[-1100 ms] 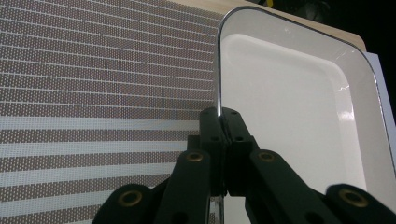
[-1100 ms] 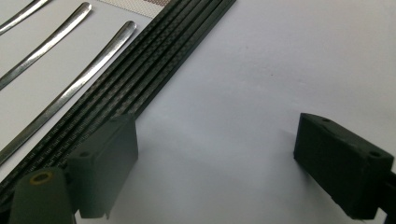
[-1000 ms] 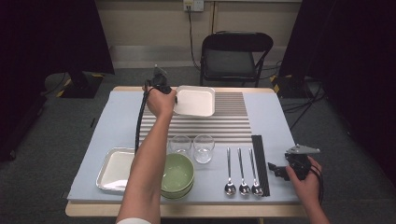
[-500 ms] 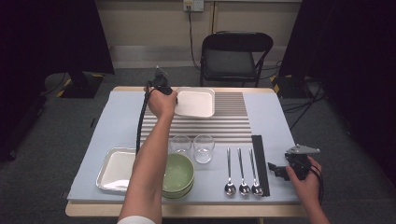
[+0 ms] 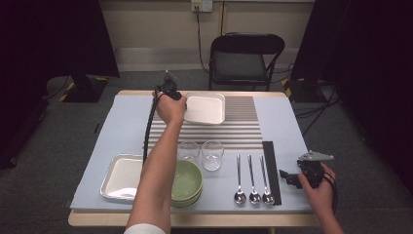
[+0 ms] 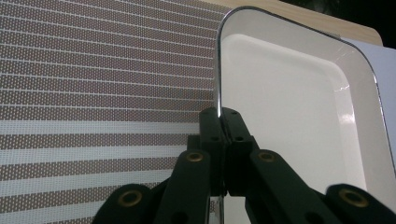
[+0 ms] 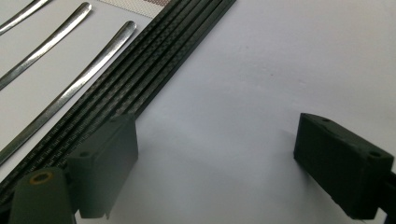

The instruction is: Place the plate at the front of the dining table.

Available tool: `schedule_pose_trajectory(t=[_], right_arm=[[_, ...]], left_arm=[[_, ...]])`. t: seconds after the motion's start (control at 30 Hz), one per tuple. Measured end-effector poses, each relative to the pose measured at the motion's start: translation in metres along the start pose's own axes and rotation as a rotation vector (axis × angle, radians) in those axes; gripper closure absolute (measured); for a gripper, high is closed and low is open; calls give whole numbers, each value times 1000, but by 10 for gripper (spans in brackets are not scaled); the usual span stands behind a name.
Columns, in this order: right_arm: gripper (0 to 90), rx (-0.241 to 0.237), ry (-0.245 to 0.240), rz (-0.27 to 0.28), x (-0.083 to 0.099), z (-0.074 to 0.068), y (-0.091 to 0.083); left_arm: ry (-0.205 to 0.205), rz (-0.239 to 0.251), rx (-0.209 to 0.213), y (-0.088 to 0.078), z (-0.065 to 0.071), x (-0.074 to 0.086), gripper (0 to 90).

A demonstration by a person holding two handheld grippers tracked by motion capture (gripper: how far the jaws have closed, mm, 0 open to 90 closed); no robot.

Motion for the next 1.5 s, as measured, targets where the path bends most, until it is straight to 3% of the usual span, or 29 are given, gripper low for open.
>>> schedule_pose_trajectory(t=[1.5], right_arm=[[127, 0, 0, 0, 0, 0, 0]], left_arm=[[-10, -34, -10, 22, -2, 5, 892]])
Point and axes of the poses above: each handheld gripper's, and its own axes: y roughly forward along the jaws, x roughly out of its underside, z roughly to its right, the point moved 5 cm from there along y, roughly forward along the jaws, and after that the axes turned 6 degrees about y, right-handed, at the moved point
